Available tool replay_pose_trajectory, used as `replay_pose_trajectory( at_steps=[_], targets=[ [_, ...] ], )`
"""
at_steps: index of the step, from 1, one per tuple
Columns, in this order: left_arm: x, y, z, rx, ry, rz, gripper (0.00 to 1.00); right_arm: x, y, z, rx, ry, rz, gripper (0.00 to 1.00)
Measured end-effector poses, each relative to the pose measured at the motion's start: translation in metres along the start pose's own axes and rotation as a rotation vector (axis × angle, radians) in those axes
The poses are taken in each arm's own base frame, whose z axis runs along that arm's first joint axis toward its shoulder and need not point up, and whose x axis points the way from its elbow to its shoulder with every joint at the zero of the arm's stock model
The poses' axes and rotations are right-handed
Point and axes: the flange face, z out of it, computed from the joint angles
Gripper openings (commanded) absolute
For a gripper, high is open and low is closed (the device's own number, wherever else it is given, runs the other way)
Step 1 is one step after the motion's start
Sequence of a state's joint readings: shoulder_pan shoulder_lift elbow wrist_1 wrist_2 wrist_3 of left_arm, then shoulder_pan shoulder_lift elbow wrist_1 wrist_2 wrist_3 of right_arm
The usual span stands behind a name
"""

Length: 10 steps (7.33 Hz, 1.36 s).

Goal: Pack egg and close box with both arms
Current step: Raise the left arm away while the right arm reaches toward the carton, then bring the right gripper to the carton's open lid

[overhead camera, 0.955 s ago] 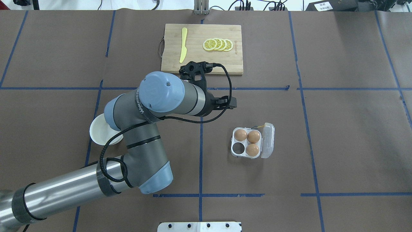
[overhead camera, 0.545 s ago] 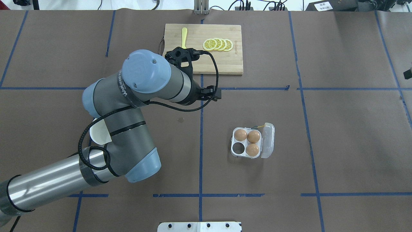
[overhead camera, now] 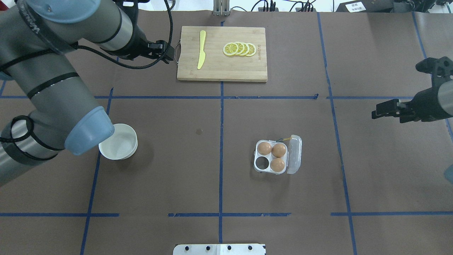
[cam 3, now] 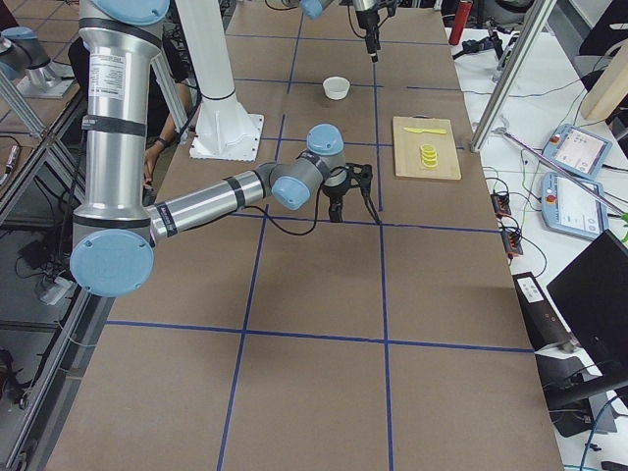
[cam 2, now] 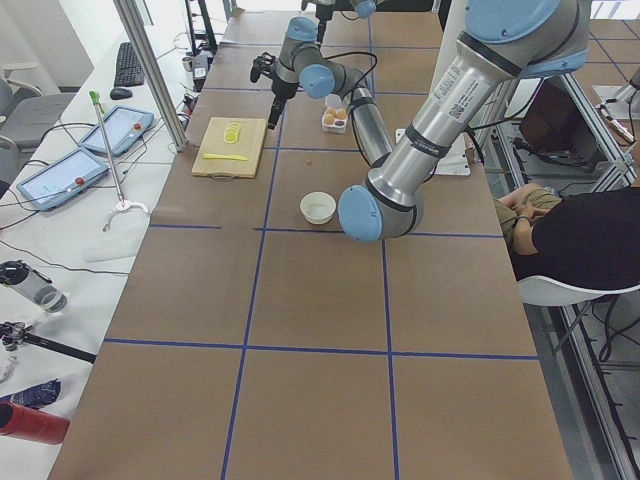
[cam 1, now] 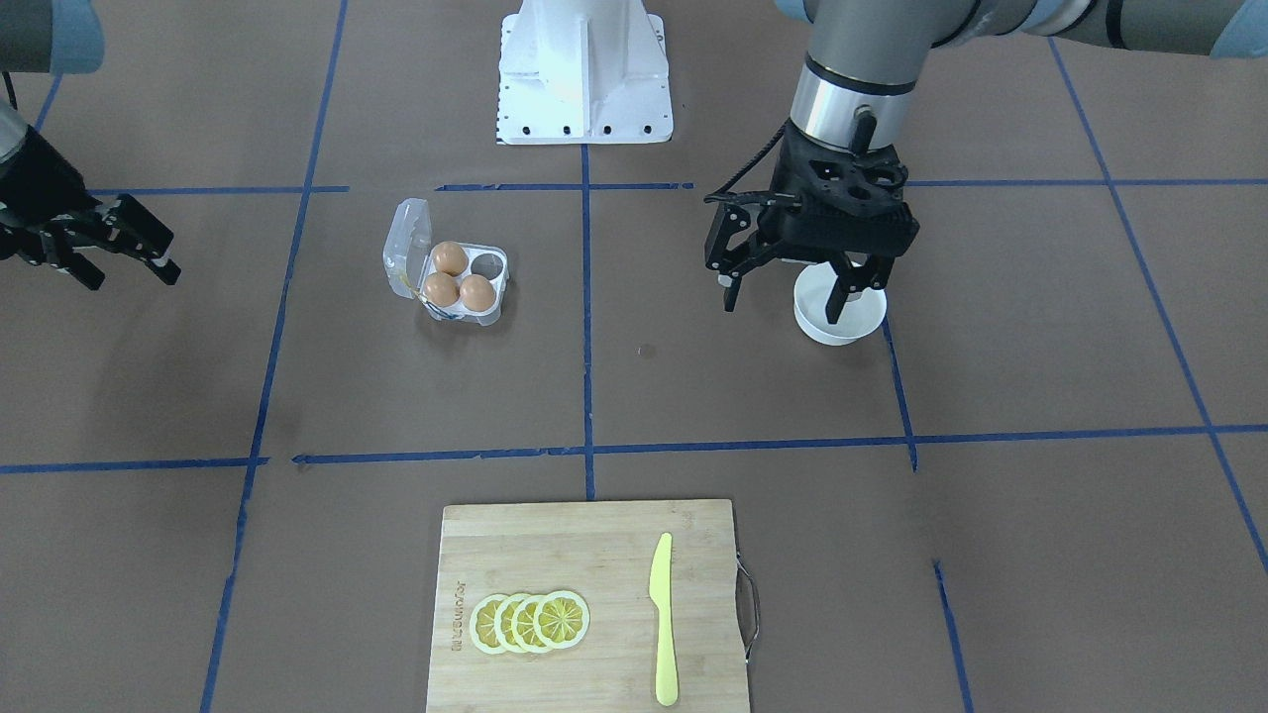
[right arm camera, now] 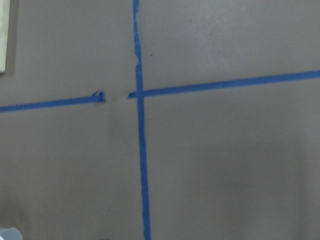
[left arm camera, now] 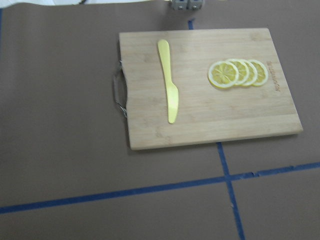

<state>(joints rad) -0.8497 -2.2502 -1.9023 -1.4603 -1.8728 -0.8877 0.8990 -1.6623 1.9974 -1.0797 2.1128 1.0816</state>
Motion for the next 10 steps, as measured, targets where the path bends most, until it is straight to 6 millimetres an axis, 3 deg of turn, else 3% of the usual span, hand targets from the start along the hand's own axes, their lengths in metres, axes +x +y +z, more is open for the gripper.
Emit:
replay_pose_trajectory(
  at_steps=[1, 3, 4, 5, 8, 9, 10],
  targets=[
    [-0.026, -0.015, -0.018, 0.010, -0.016, 0.021, 1.00, -0.030, 0.030, 0.026, 0.003, -0.015, 0.022, 0.87],
    [-0.096, -0.027, -0.038, 0.013, -0.062, 0.100, 1.00, -0.086, 0.085, 0.052, 0.005, -0.079, 0.077, 0.18],
    [-0.125, -0.030, -0.042, 0.011, -0.088, 0.142, 1.00, -0.099, 0.097, 0.056, -0.004, -0.094, 0.090, 0.00],
    [-0.141, -0.033, -0.044, 0.012, -0.104, 0.163, 1.00, -0.105, 0.105, 0.060, -0.014, -0.098, 0.091, 0.00],
    [-0.161, -0.036, -0.044, 0.006, -0.127, 0.176, 1.00, -0.132, 0.113, 0.064, -0.021, -0.132, 0.071, 0.00],
    [-0.165, -0.036, -0.044, 0.005, -0.132, 0.184, 1.00, -0.154, 0.111, 0.064, -0.025, -0.144, 0.065, 0.00],
    [-0.170, -0.037, -0.045, 0.005, -0.137, 0.186, 1.00, -0.190, 0.108, 0.066, -0.035, -0.140, 0.061, 0.00]
  ],
)
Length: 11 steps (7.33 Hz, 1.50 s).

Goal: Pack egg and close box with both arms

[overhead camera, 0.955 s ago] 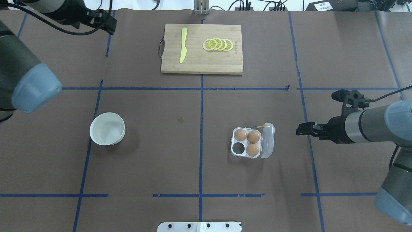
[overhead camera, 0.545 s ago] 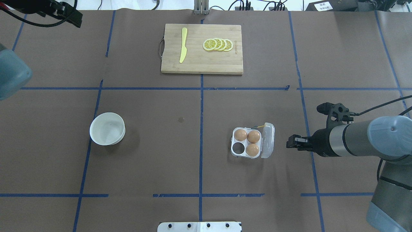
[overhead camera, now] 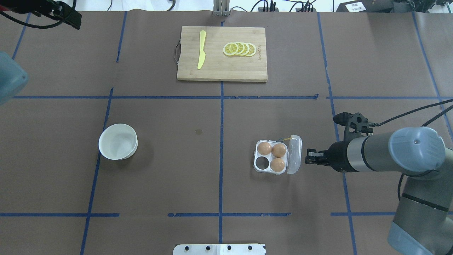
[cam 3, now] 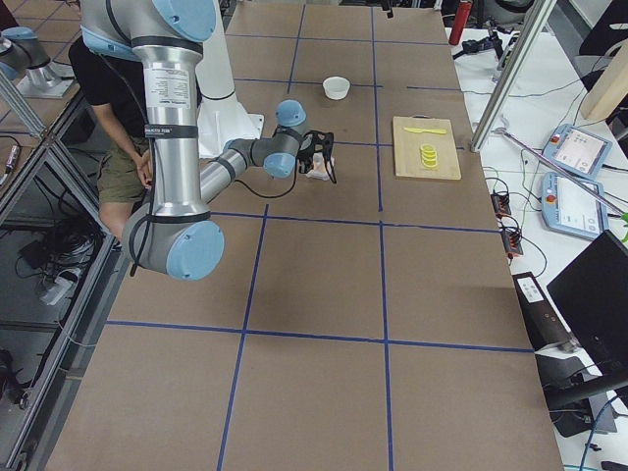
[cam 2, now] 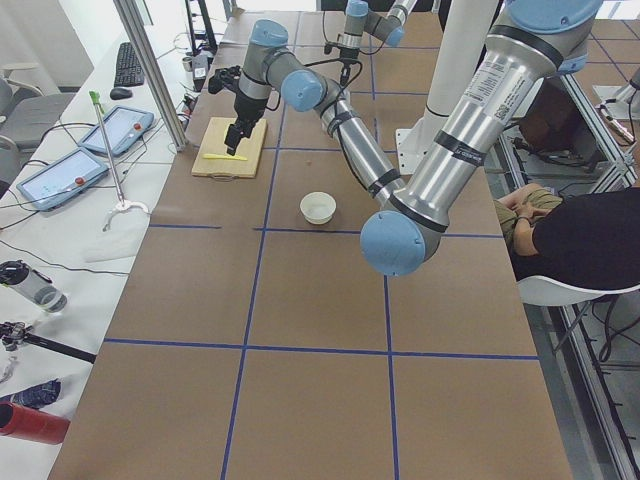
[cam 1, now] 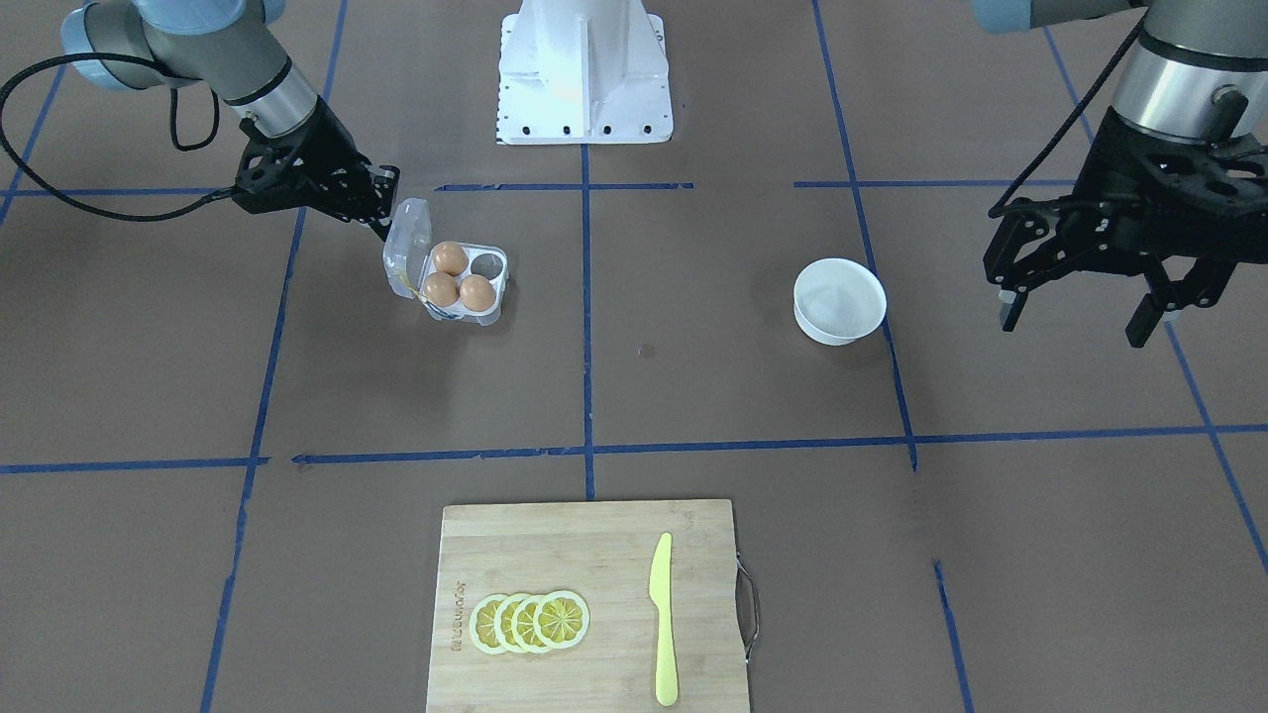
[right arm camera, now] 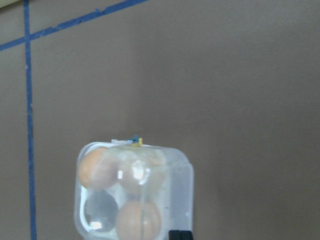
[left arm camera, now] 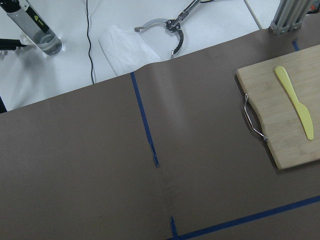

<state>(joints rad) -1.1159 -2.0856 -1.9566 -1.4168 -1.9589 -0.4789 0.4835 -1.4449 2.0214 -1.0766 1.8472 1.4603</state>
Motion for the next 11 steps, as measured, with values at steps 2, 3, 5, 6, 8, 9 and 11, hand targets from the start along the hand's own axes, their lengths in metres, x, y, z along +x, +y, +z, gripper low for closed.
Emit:
replay_pose_trajectory(
  at_steps=[2, 3, 5, 6, 8, 9, 11],
  targets=[
    [-0.006, 0.002, 0.003, -0.006, -0.006, -0.003, 1.00, -0.081, -0.002, 0.011, -0.017, 0.019, -0.003, 0.00],
    [-0.007, 0.003, 0.004, -0.009, -0.007, -0.004, 1.00, -0.103, -0.003, 0.012, -0.018, 0.016, -0.005, 0.00],
    [-0.009, 0.007, 0.007, -0.024, 0.002, -0.008, 1.00, -0.118, -0.002, 0.005, -0.017, -0.001, -0.010, 0.99],
    [-0.014, 0.015, 0.014, -0.054, 0.019, -0.018, 1.00, -0.123, -0.002, -0.004, -0.012, -0.019, -0.014, 1.00],
    [-0.046, 0.044, 0.037, -0.129, 0.018, -0.045, 1.00, -0.127, -0.018, -0.033, 0.017, -0.059, -0.005, 1.00],
    [-0.075, 0.058, 0.046, -0.158, -0.002, -0.025, 1.00, -0.121, -0.037, -0.047, 0.031, -0.059, 0.011, 1.00],
    [-0.166, 0.078, 0.065, -0.224, -0.023, 0.041, 1.00, -0.092, -0.098, -0.084, 0.050, -0.023, -0.015, 1.00]
  ],
)
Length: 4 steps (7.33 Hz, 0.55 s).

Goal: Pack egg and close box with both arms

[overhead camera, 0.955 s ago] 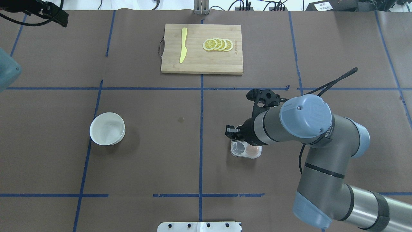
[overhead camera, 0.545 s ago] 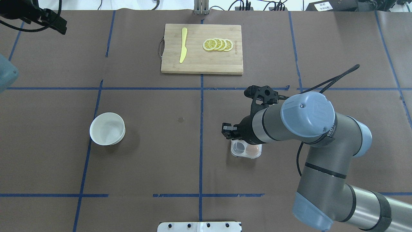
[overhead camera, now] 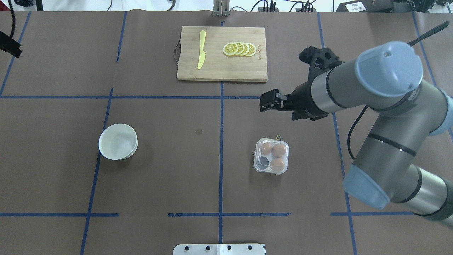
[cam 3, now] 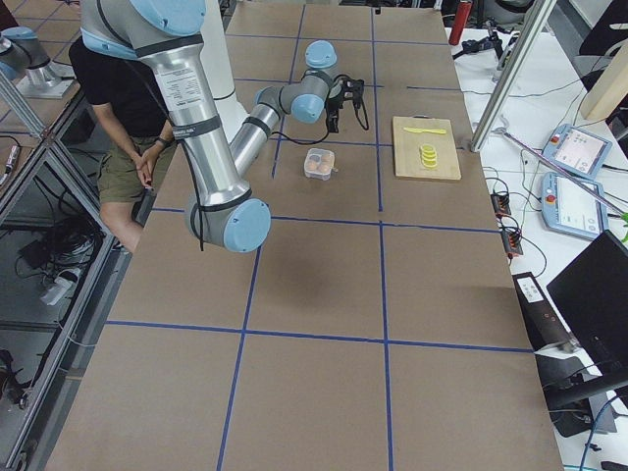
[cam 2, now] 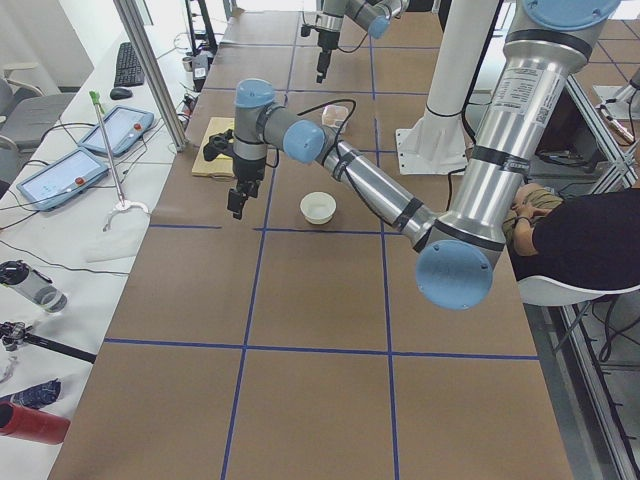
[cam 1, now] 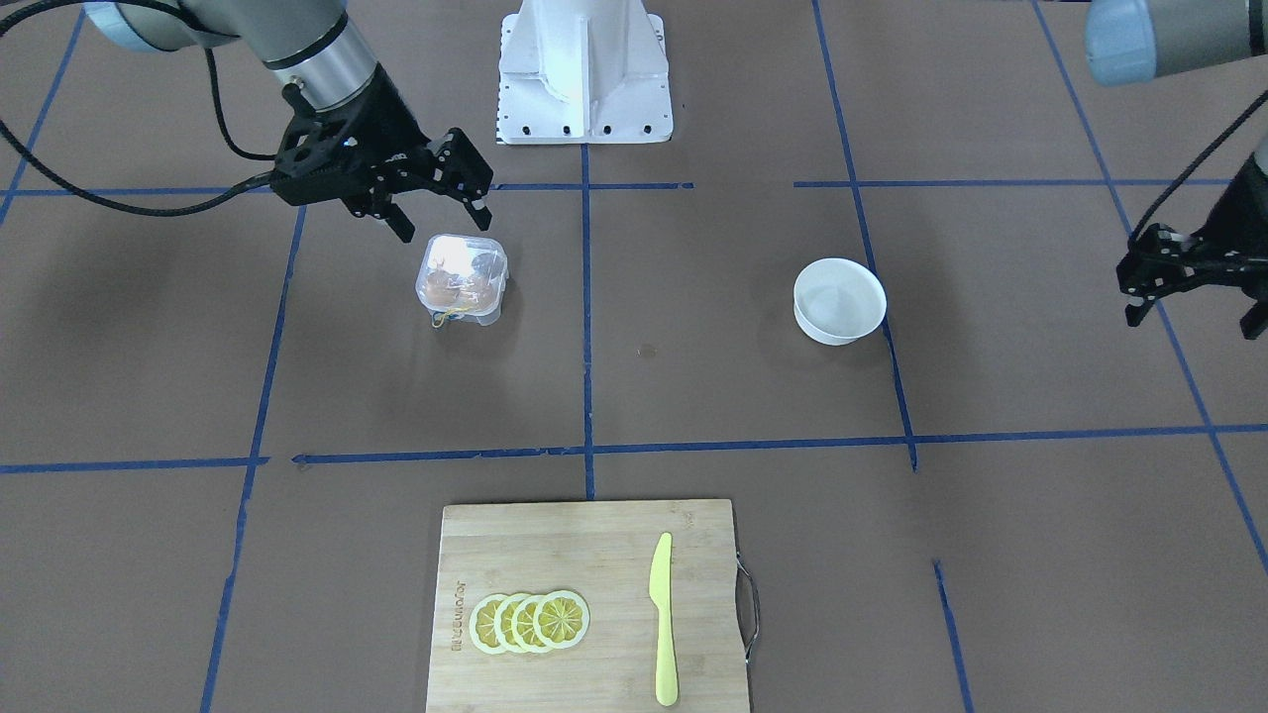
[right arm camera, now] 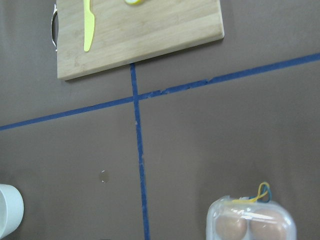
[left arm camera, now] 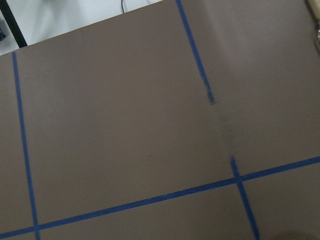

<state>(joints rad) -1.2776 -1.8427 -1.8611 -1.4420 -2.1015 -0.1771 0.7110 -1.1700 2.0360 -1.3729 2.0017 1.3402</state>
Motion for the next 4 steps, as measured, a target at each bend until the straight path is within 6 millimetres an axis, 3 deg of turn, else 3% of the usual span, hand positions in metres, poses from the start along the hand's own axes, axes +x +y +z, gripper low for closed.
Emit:
replay_pose_trajectory(
  at_steps=[2, 4],
  targets=[
    [-0.090, 0.022, 0.031, -0.020, 0.014, 0.053, 1.00, 0.050, -0.058, -0.029, 0.012, 0.113, -0.089, 1.00],
    [-0.142, 0.054, 0.063, -0.019, 0.011, 0.061, 1.00, 0.131, -0.106, -0.060, -0.011, 0.243, -0.165, 1.00]
  ],
)
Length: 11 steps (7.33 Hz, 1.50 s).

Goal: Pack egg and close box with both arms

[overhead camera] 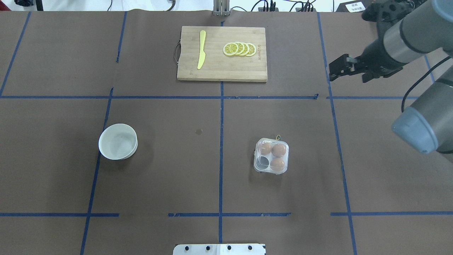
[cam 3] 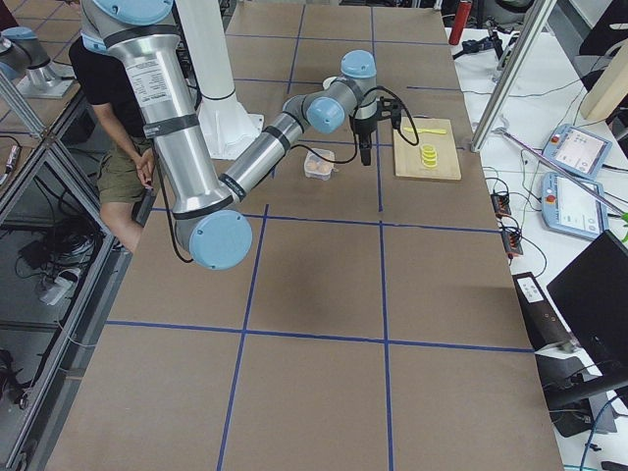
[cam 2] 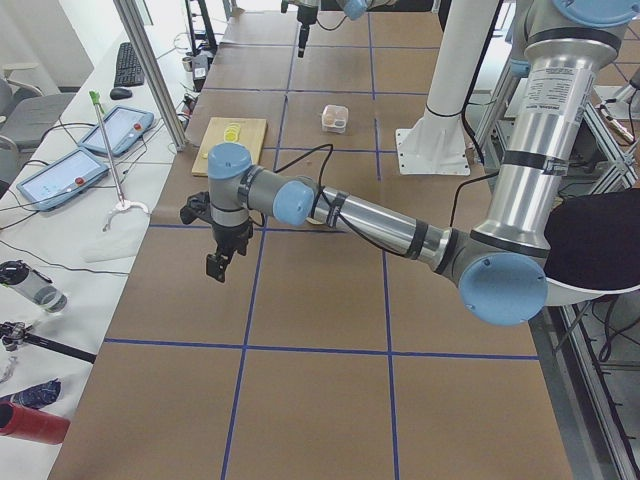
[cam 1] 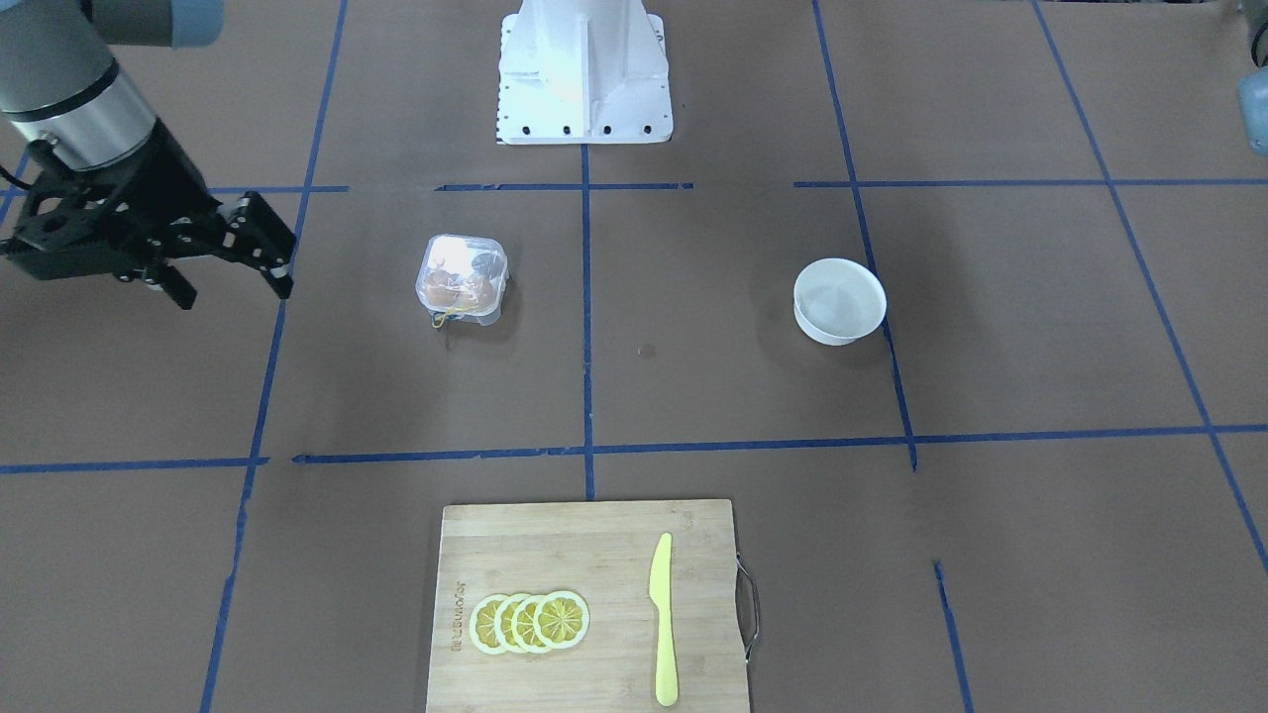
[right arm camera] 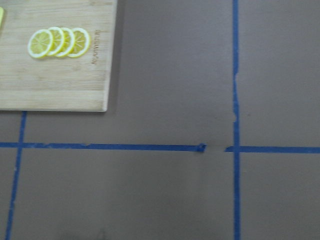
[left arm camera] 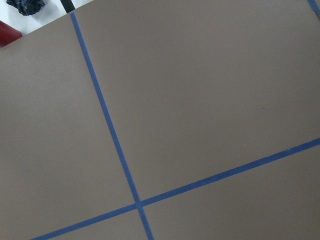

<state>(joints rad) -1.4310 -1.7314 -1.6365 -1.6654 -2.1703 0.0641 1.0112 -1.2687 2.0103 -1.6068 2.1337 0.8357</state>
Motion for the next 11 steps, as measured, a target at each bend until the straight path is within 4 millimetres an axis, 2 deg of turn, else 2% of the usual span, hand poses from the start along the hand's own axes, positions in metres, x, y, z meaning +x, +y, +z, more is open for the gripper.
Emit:
replay_pose_trajectory(
  at_steps=[1, 3, 5, 6, 7, 8, 10, 11],
  targets=[
    [-0.019, 0.019, 0.007, -0.007, -0.005, -0.001, 1.00, 0.060, -0.014, -0.001, -0.024, 0.049, -0.029, 1.00],
    [-0.057, 0.065, 0.017, -0.031, 0.025, -0.048, 1.00, 0.202, -0.032, 0.006, -0.112, 0.088, -0.137, 1.00],
    [-0.069, 0.090, 0.022, -0.039, 0.087, -0.106, 1.00, 0.320, -0.022, 0.012, -0.177, 0.071, -0.165, 1.00],
    [-0.072, 0.096, 0.025, -0.043, 0.083, -0.105, 1.00, 0.355, -0.009, 0.014, -0.195, 0.049, -0.132, 1.00],
    [-0.076, 0.099, 0.027, -0.046, 0.055, -0.094, 1.00, 0.376, 0.005, 0.018, -0.211, 0.046, -0.103, 1.00],
    [-0.076, 0.101, 0.025, -0.046, 0.033, -0.092, 1.00, 0.390, 0.017, 0.023, -0.227, 0.045, -0.083, 1.00],
    [-0.075, 0.103, 0.022, -0.049, 0.026, -0.095, 1.00, 0.409, 0.027, 0.026, -0.233, 0.038, -0.068, 1.00],
    [-0.075, 0.106, 0.023, -0.053, 0.027, -0.098, 1.00, 0.427, 0.033, 0.027, -0.236, 0.023, -0.075, 1.00]
  ],
)
